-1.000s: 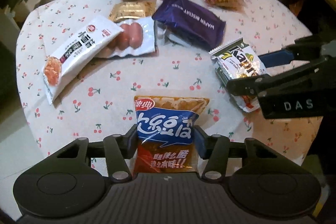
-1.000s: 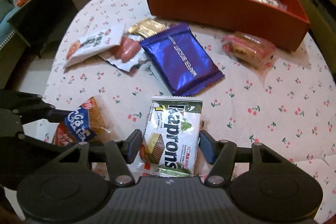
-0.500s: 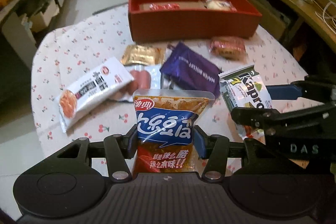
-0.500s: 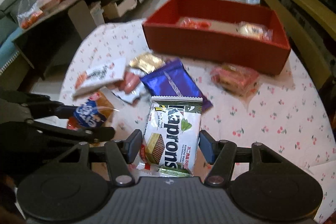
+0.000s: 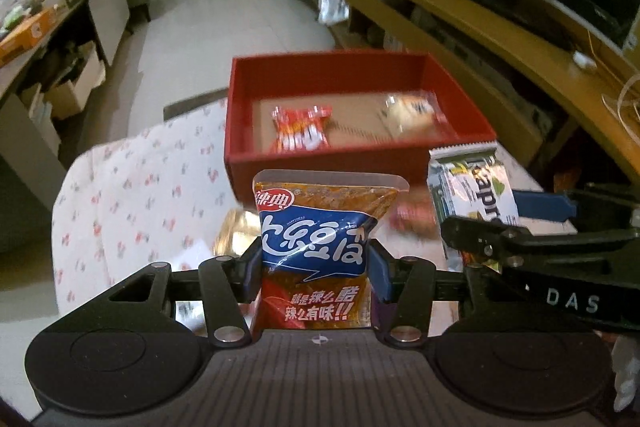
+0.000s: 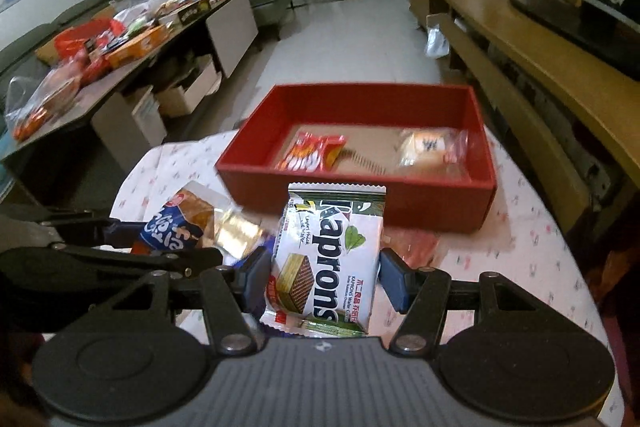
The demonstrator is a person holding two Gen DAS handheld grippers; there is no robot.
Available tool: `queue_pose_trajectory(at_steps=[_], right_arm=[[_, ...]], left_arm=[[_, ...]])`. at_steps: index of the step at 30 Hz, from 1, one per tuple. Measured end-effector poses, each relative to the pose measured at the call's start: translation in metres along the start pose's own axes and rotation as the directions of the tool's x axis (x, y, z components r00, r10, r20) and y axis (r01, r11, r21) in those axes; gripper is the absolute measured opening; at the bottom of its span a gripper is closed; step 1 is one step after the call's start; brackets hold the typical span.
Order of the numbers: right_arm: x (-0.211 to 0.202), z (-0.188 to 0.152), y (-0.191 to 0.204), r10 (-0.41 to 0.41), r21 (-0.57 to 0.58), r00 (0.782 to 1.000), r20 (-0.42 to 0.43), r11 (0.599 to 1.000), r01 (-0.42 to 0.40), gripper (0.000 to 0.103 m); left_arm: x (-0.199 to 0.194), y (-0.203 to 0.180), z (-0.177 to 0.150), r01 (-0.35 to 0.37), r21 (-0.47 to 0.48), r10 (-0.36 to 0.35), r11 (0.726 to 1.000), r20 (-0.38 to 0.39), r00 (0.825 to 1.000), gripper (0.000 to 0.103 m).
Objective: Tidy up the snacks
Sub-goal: 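Carry the bread bag and Kaprons wafer into the red box with both tools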
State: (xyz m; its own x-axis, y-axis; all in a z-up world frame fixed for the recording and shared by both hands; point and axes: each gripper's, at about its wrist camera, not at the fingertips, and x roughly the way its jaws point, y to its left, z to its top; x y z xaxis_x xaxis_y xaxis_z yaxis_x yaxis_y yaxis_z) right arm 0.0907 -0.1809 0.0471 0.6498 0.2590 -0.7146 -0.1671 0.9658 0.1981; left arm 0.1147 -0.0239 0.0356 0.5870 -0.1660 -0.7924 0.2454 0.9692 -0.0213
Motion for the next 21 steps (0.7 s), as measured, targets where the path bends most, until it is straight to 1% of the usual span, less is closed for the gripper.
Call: queue_pose_trajectory(at_steps=[6, 12, 21], right_arm=[[0.016, 0.028, -0.008, -0.03, 0.005, 0.999, 0.019, 1.0, 0.03, 0.066], [0.028, 0.053, -0.02, -0.039, 0.033, 0.998, 0.047, 0.999, 0.037, 0.066], [0.048, 0.08, -0.03, -0.048, 0.053, 0.997, 0.064, 0.998, 0.045, 0.066]], left_arm=[[0.019, 0.007, 0.03, 0.011, -0.04, -0.01, 0.999, 0.018, 1.0, 0.058], [0.03, 0.007, 0.058, -0.005, -0.053, 0.008, 0.999, 0.051, 0.999, 0.058], [0.046, 0.008, 0.084, -0.02, -0.064, 0.024, 0.998, 0.065, 0.998, 0.056]])
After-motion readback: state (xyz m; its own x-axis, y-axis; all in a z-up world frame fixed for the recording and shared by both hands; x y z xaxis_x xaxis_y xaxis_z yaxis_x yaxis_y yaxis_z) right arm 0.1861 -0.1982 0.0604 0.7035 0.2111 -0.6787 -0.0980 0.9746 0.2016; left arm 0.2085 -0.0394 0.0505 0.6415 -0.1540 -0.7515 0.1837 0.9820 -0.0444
